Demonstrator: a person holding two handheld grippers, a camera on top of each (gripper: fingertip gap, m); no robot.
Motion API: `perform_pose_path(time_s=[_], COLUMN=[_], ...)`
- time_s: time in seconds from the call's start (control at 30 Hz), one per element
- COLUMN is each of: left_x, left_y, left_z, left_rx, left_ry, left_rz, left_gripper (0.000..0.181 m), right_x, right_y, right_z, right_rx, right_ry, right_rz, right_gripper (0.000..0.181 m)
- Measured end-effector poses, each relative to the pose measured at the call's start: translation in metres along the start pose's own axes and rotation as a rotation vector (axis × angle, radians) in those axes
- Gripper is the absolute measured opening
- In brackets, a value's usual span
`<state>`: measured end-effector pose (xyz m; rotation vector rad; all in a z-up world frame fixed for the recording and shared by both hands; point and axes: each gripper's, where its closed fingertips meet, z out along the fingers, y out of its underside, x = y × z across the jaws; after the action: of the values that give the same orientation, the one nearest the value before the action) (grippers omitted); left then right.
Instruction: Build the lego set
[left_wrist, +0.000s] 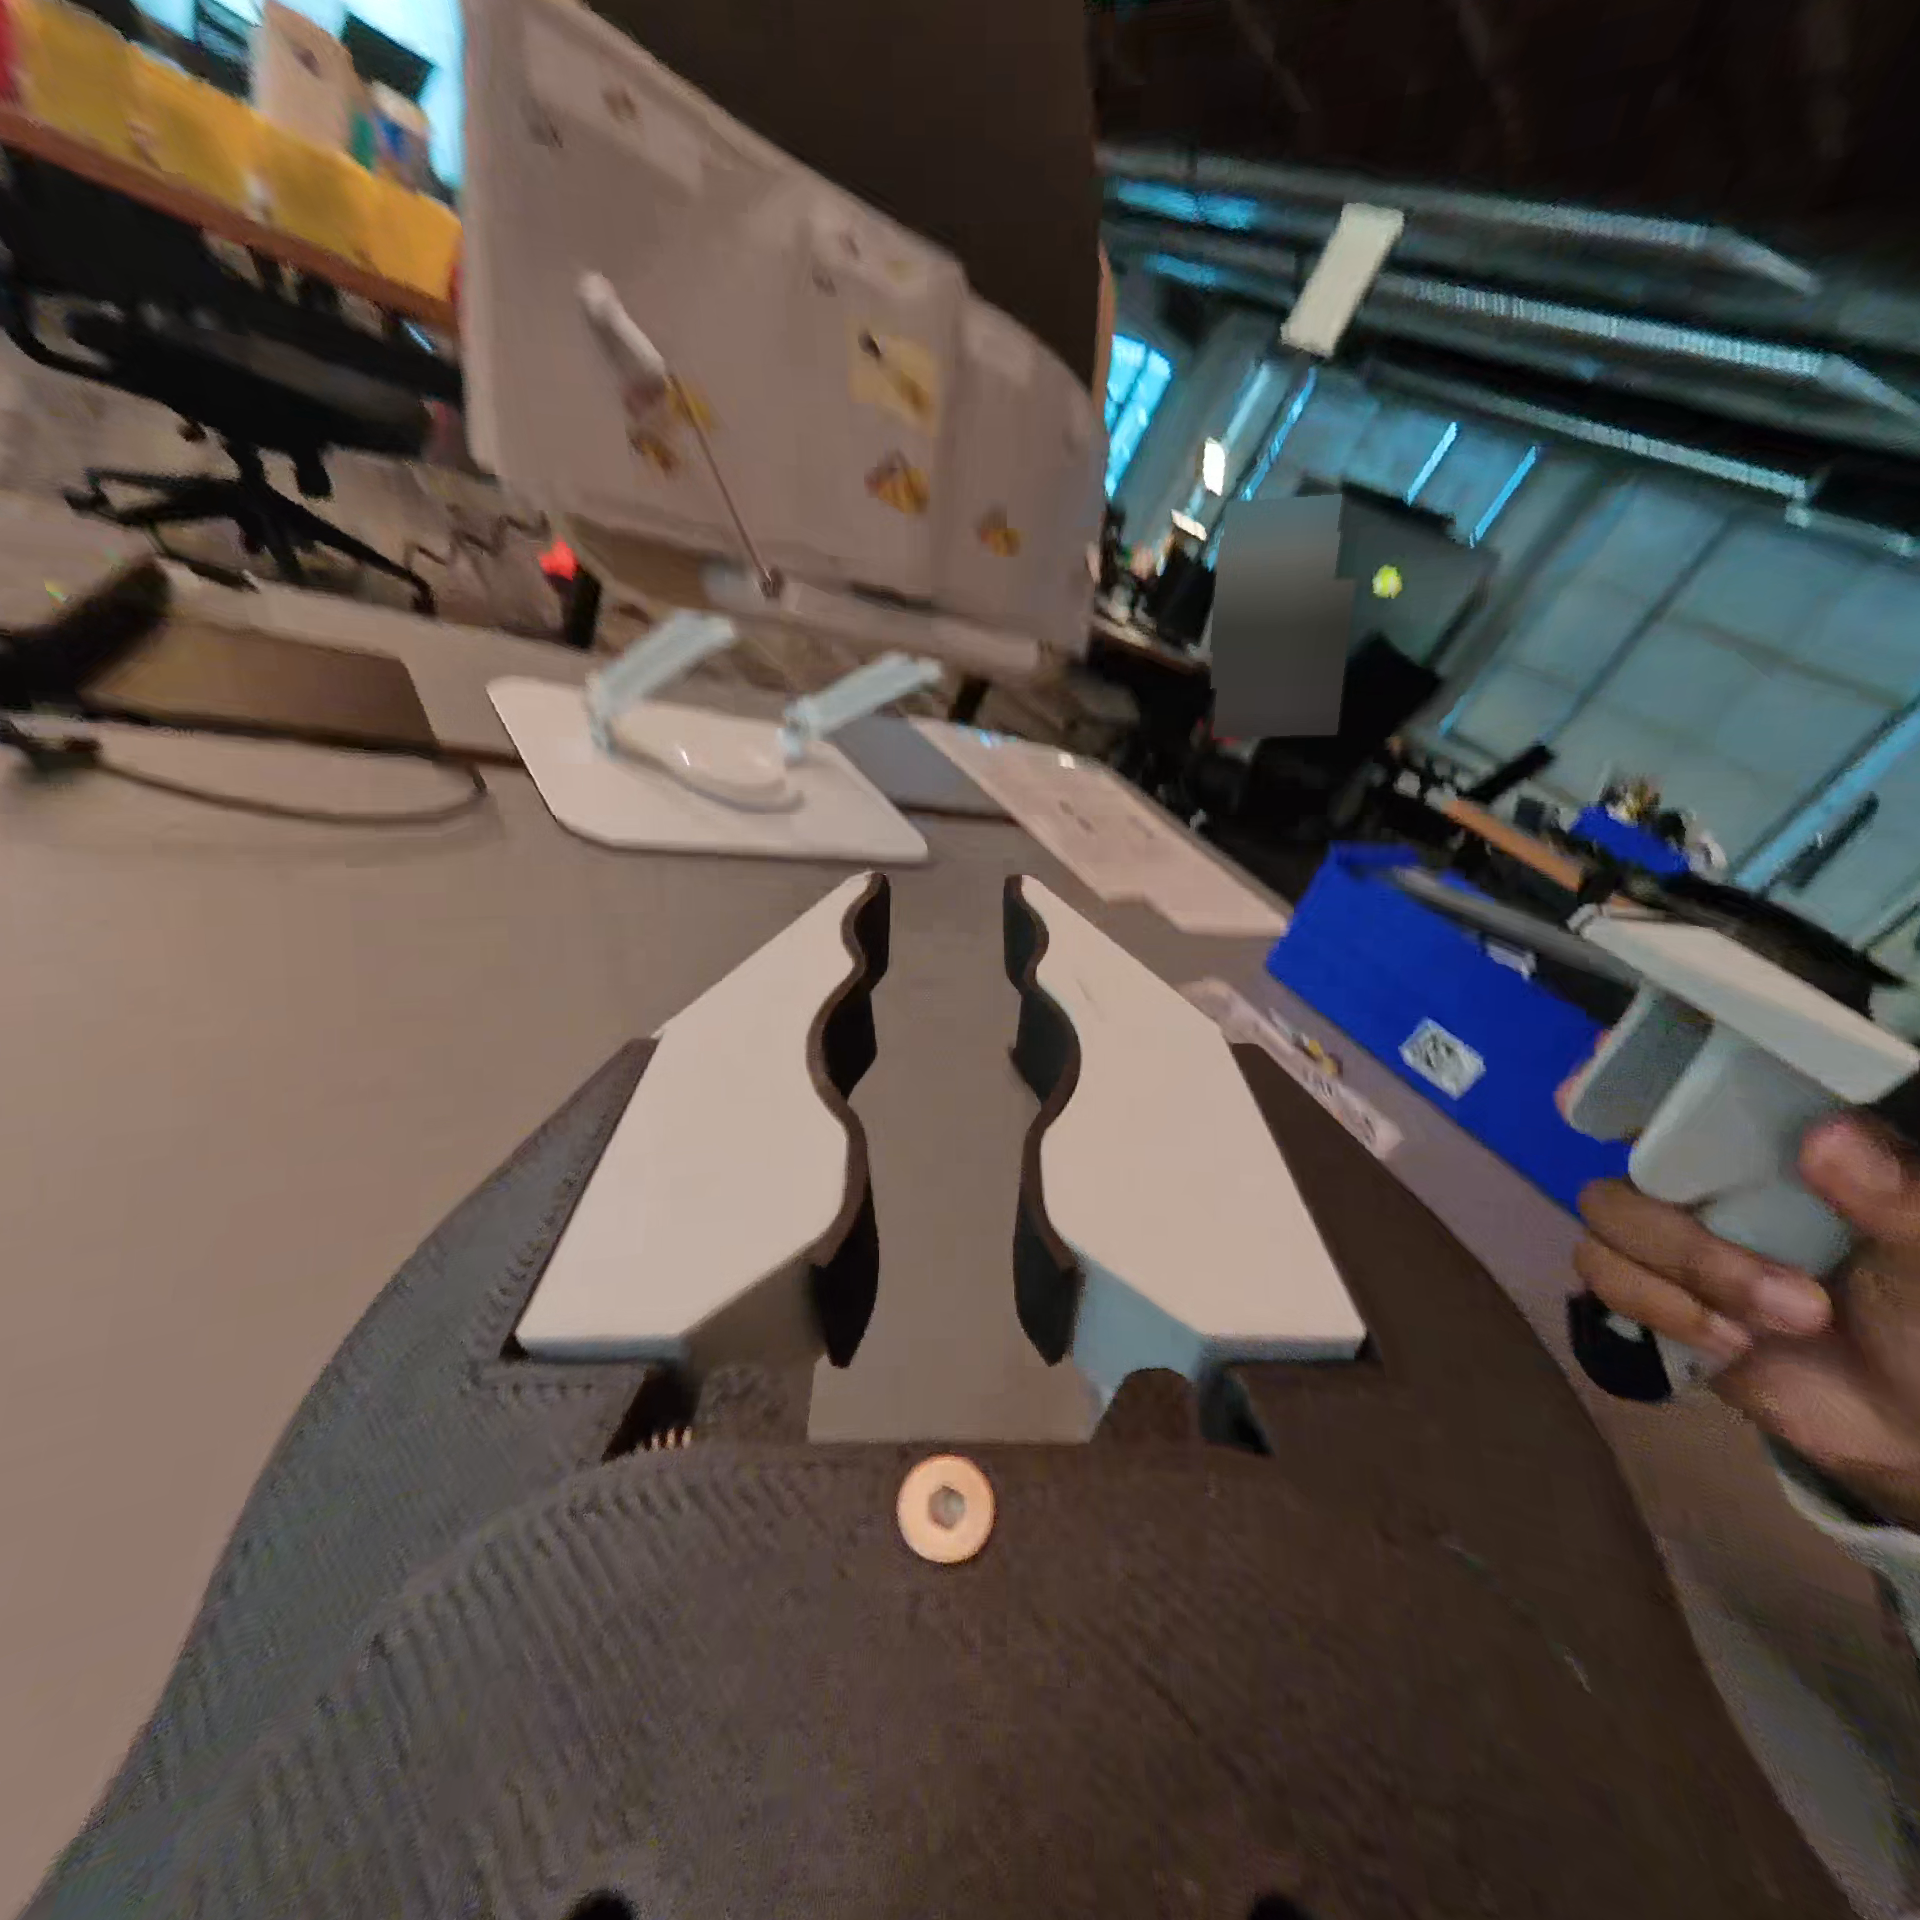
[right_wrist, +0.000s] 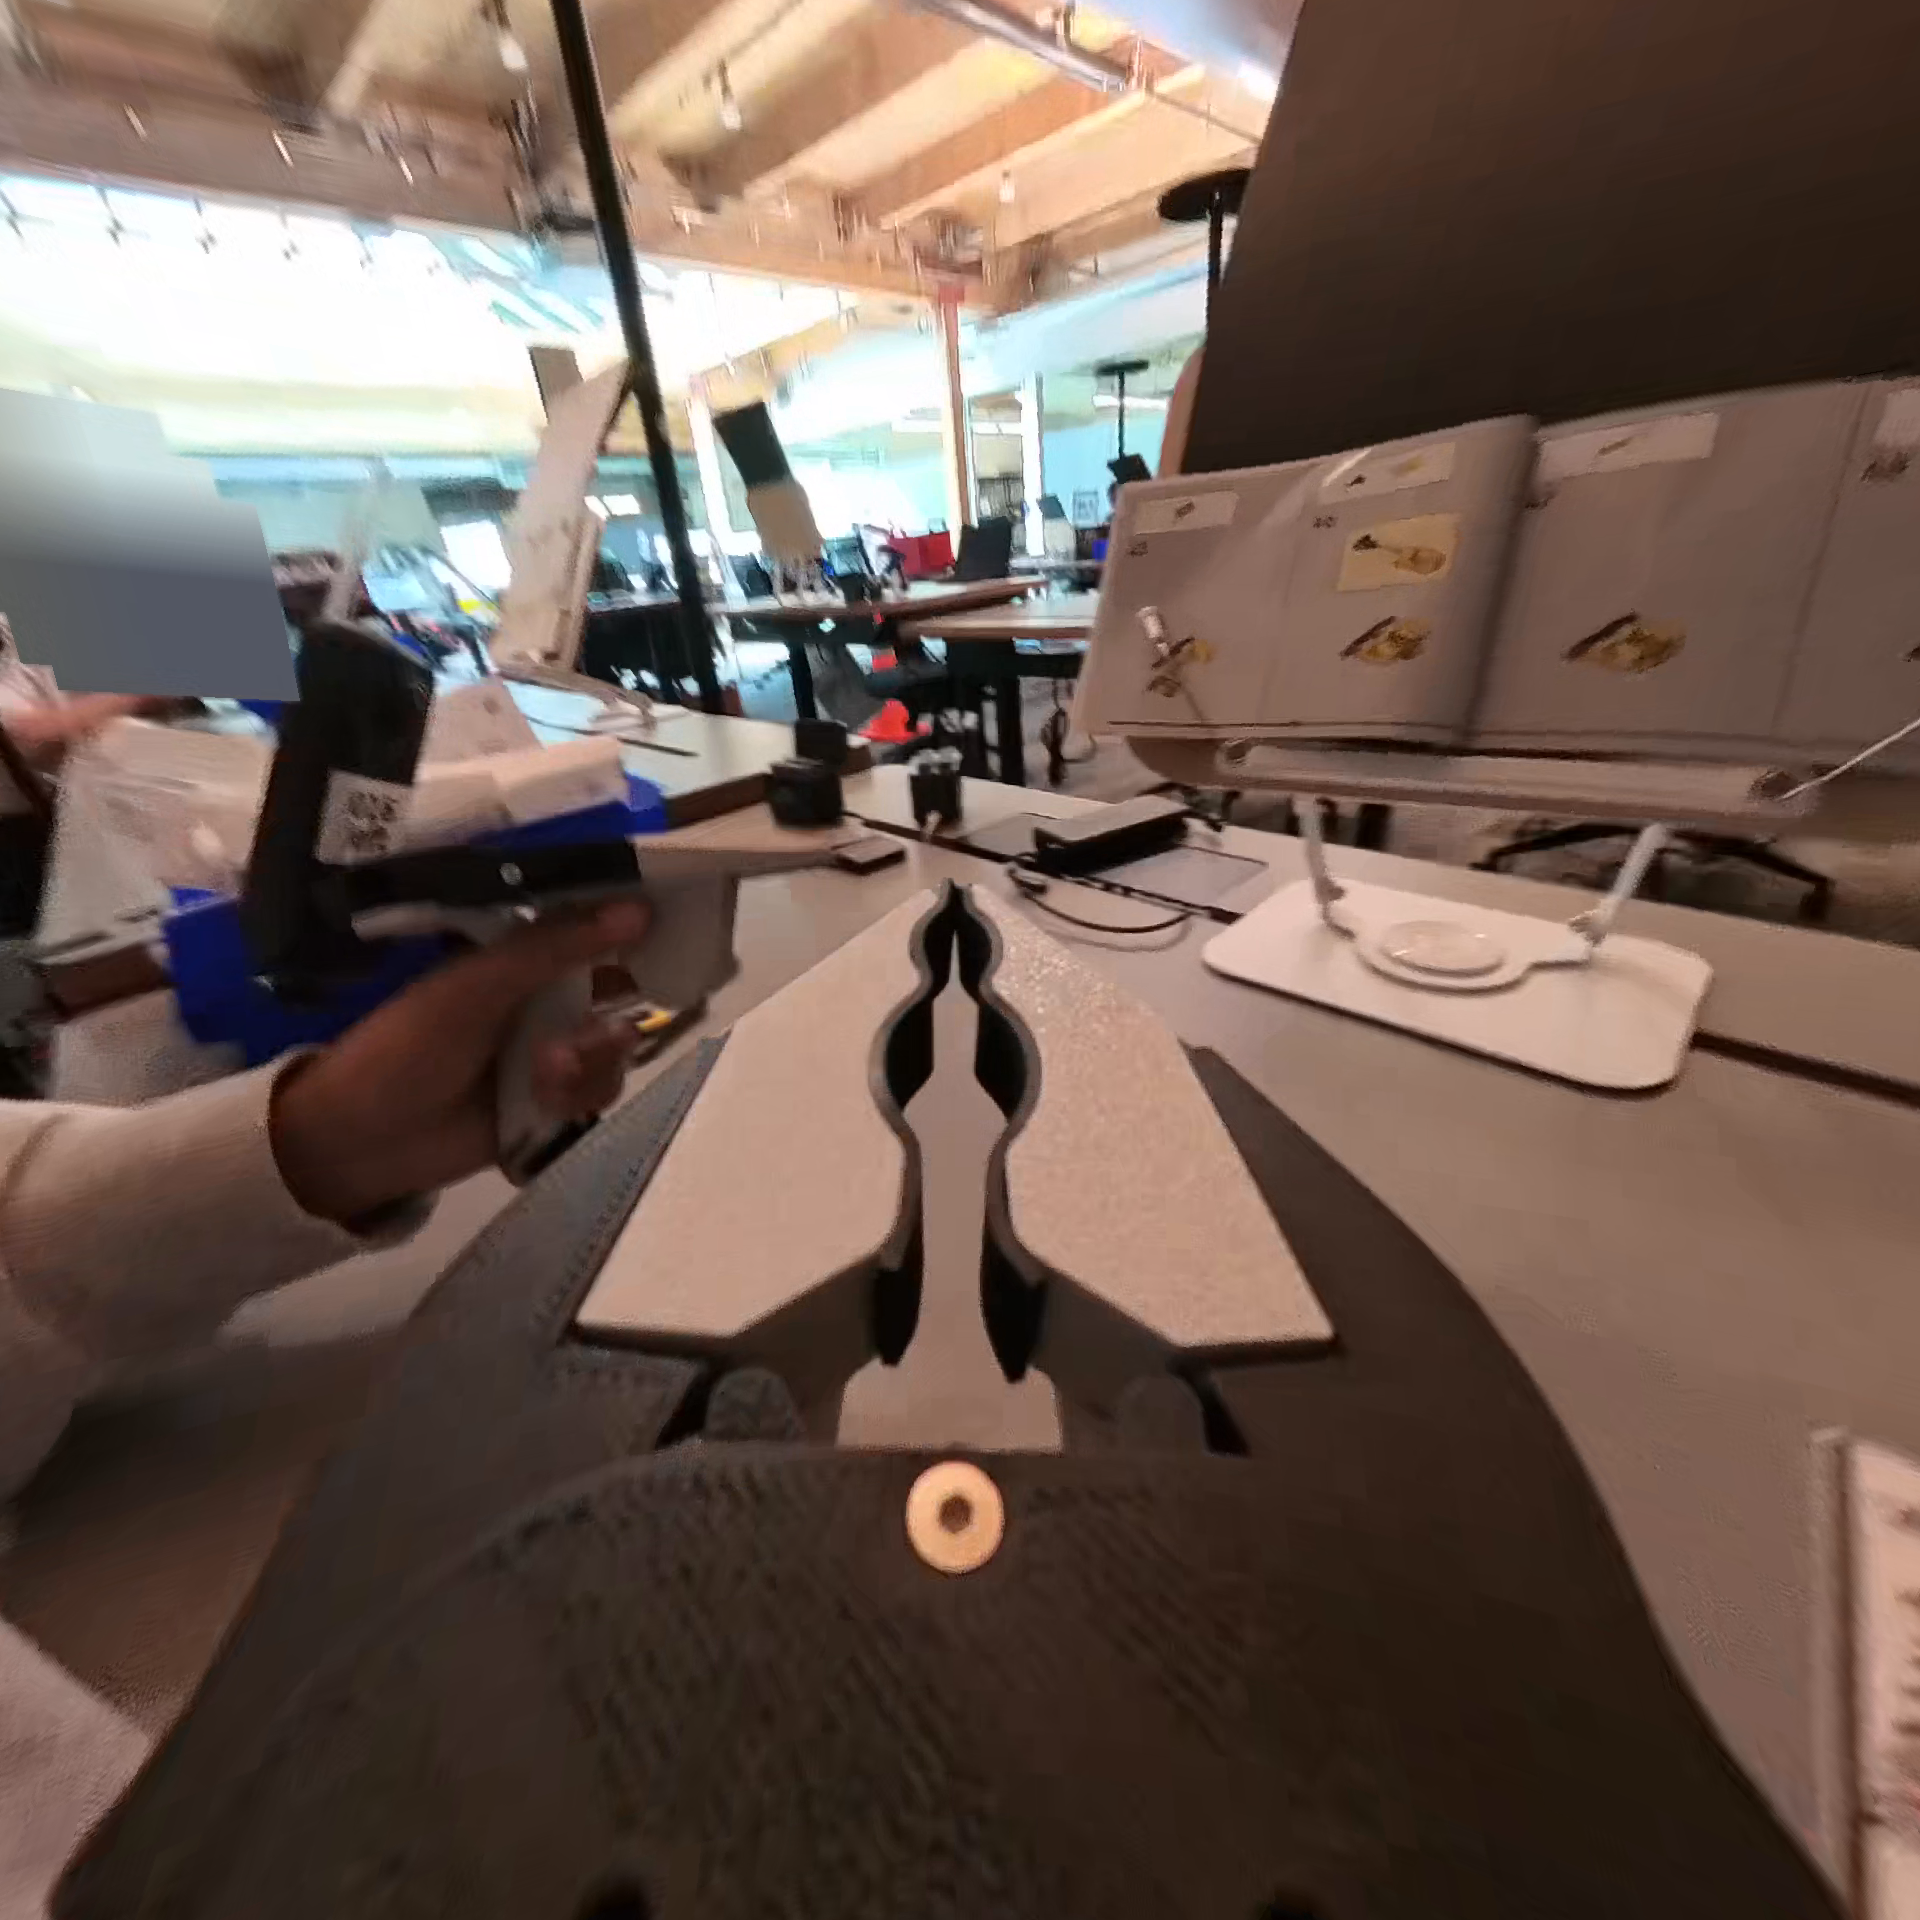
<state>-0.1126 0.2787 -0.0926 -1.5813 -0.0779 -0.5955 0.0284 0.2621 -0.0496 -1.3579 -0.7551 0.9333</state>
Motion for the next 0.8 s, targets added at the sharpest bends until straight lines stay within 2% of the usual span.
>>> perform_pose_path(time_s=[0.13,0.2,0.27,0.4,0.8], left_x=[0.030,0.042,0.044,0.057,0.050], left_y=[0.050,0.068,0.081,0.078,0.094], left_z=[-0.029,-0.042,-0.051,-0.051,-0.048], left_rx=[-0.132,-0.167,-0.188,-0.224,-0.259], left_ry=[0.062,0.100,0.081,0.099,0.066], left_rz=[-0.018,-0.032,-0.040,-0.009,0.034], left_gripper=[0.013,0.000,0.000,0.000,0.000], right_x=[-0.036,-0.045,-0.051,-0.064,-0.066], right_y=[0.038,0.058,0.072,0.088,0.092], right_z=[-0.018,-0.027,-0.034,-0.034,-0.035], right_rx=[-0.021,-0.041,-0.070,-0.177,-0.201], right_ry=[-0.063,-0.064,-0.069,-0.126,-0.151], right_rz=[0.066,0.083,0.109,0.093,0.136], right_gripper=[0.000,0.000,0.000,0.000,0.000])
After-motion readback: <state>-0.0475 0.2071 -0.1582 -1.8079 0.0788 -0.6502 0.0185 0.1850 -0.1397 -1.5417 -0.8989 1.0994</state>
